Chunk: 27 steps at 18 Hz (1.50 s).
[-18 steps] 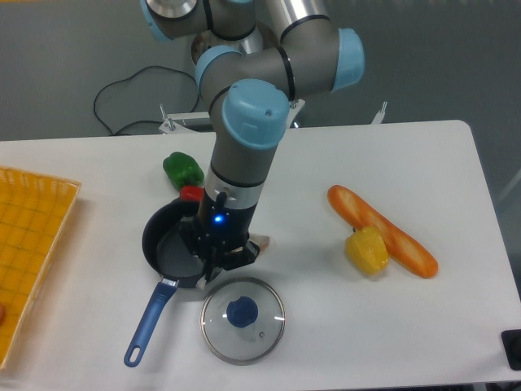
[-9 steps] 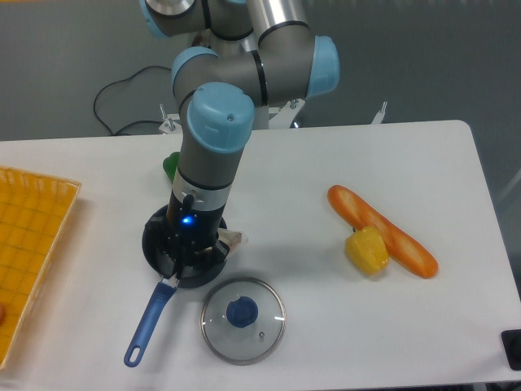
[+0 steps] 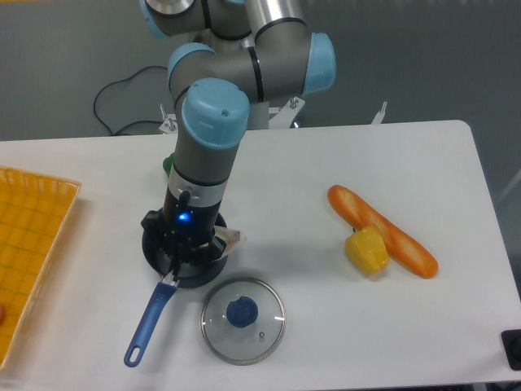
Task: Put the toast in the pot
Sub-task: 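Lower the gripper with the toast down into the pan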
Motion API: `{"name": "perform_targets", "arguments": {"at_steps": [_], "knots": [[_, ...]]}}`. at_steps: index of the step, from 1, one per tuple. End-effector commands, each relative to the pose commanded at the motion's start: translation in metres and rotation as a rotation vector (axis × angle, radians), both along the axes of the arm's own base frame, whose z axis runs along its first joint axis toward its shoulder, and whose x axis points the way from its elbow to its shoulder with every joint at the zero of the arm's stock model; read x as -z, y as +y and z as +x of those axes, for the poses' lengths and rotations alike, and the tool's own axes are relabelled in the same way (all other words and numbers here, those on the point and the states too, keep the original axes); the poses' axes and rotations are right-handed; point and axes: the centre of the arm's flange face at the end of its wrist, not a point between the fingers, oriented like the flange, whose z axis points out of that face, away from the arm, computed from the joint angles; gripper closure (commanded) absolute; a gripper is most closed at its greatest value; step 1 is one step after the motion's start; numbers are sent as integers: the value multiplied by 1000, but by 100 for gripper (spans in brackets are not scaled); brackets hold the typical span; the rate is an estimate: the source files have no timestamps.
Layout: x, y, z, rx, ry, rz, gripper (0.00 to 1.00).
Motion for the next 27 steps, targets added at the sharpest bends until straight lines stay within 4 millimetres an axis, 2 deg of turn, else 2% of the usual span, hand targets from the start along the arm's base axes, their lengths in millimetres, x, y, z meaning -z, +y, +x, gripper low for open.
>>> {"name": "perform_targets", "arguments": {"at_steps": [11,22,27], "knots": [[0,7,13,-13,-13,-2,93],[10,7,19,-15,-26,-17,93],[29,8,33,-6,-51,-47,92]]}}
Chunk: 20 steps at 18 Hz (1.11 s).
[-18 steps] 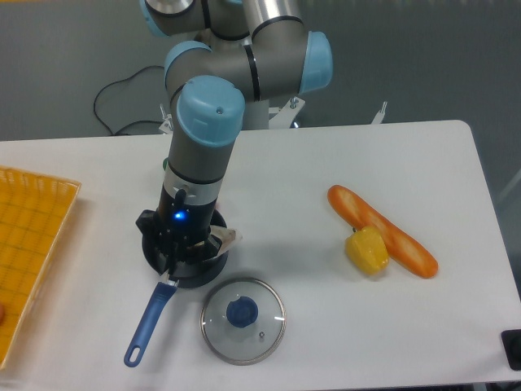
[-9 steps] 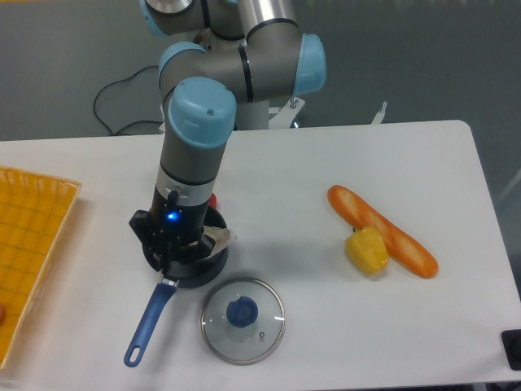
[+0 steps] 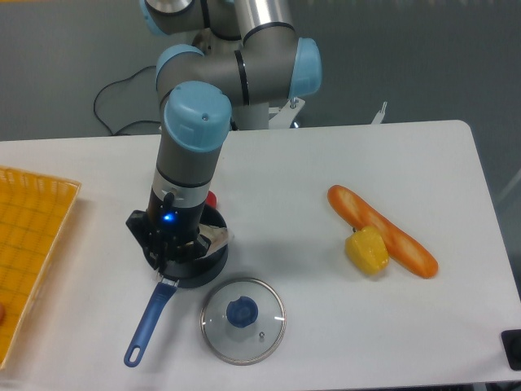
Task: Put the toast in the pot
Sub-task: 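Lower the gripper with the toast down into the pan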
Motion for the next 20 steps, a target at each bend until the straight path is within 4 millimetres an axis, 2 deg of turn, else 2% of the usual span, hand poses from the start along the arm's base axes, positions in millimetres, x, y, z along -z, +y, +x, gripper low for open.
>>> {"name": "perform_targets", "arguments": {"at_steps": [9,15,20], "knots": [[9,9,13,-35,-35,-20,92],[25,4,19,-24,-50,-43,91],[28,4,20,-25,-54,-48,89]]}}
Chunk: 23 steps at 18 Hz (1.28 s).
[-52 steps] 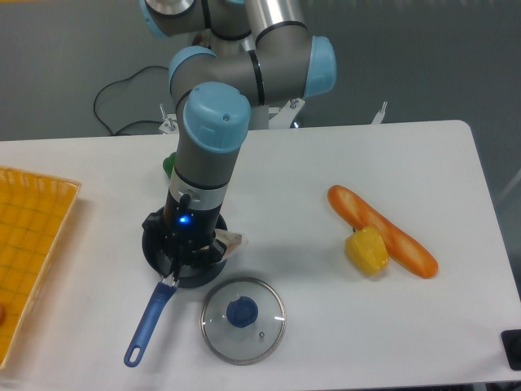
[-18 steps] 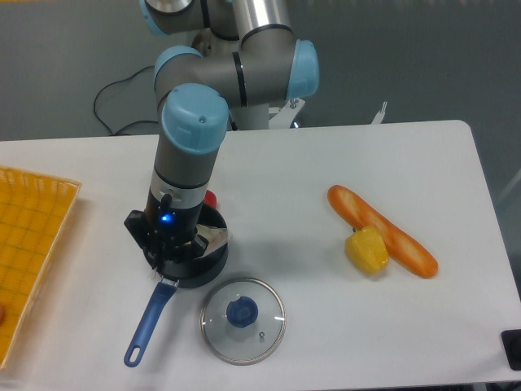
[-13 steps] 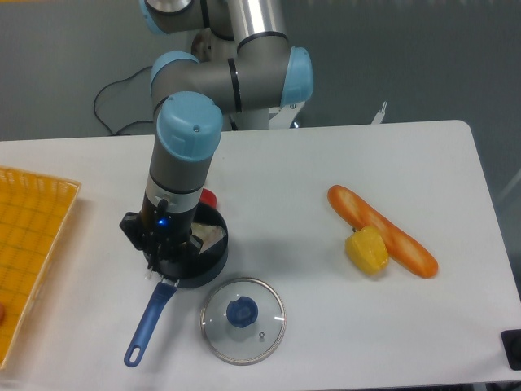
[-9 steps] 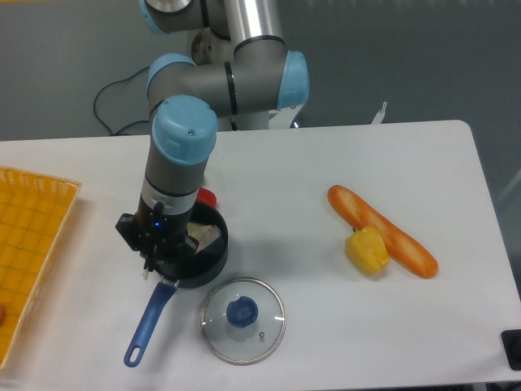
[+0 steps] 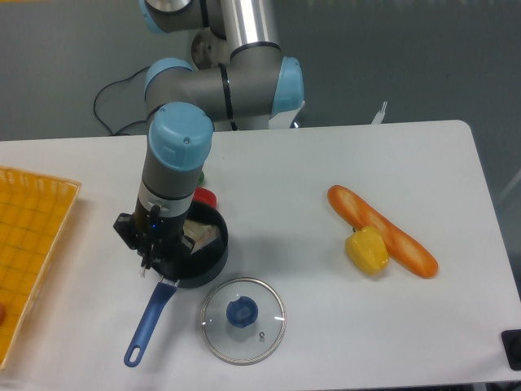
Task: Put the toast in the pot
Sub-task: 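Lower the gripper with the toast down into the pan, then open the gripper to release the toast inside the pan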
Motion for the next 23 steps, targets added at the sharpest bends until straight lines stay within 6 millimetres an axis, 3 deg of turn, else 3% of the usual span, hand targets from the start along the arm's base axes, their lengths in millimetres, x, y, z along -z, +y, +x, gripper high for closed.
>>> {"name": "perform_targets", "arguments": {"at_steps": [8,9,10,11,23], "knots": [[2,0,1,3,0,-1,84],[3,-1,2,9,0,-2,71],[3,0,2,17,4,0,46],[4,1,4,49,17,6,2],[1,2,1,95,73,29,0]]}}
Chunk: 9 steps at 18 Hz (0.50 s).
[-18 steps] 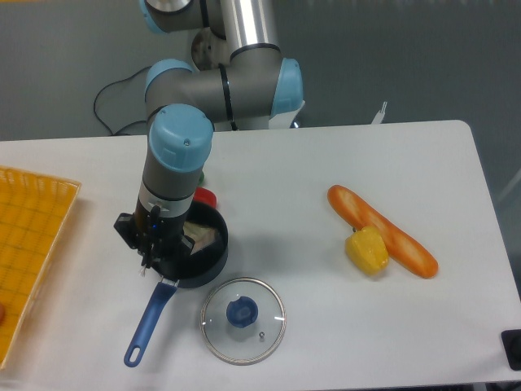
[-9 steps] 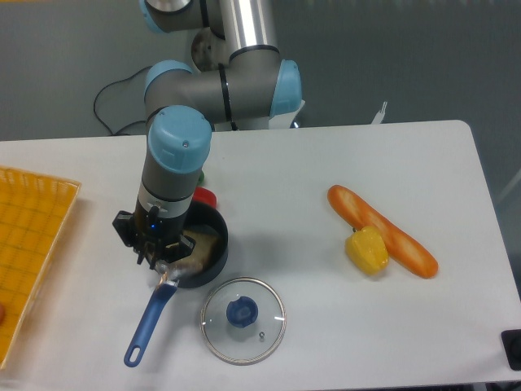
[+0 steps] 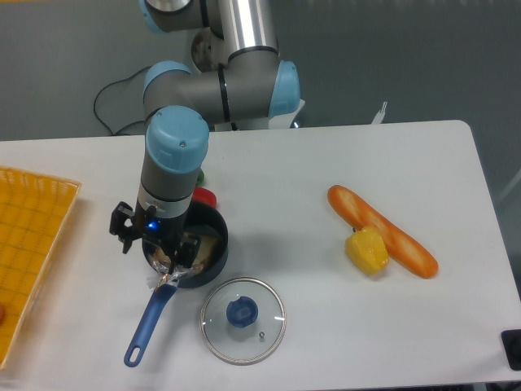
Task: Put the toast in the pot
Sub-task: 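Open the gripper to release the toast inside the pan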
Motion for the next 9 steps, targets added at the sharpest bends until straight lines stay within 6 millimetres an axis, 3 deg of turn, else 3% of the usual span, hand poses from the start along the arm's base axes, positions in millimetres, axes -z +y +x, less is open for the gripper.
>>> {"name": "perform_targets", "arguments": {"at_steps": [4,9], "knots": [[-18,3,-10,94,65,44,0],[-16,-2,-20,193,206,-29,0]]}}
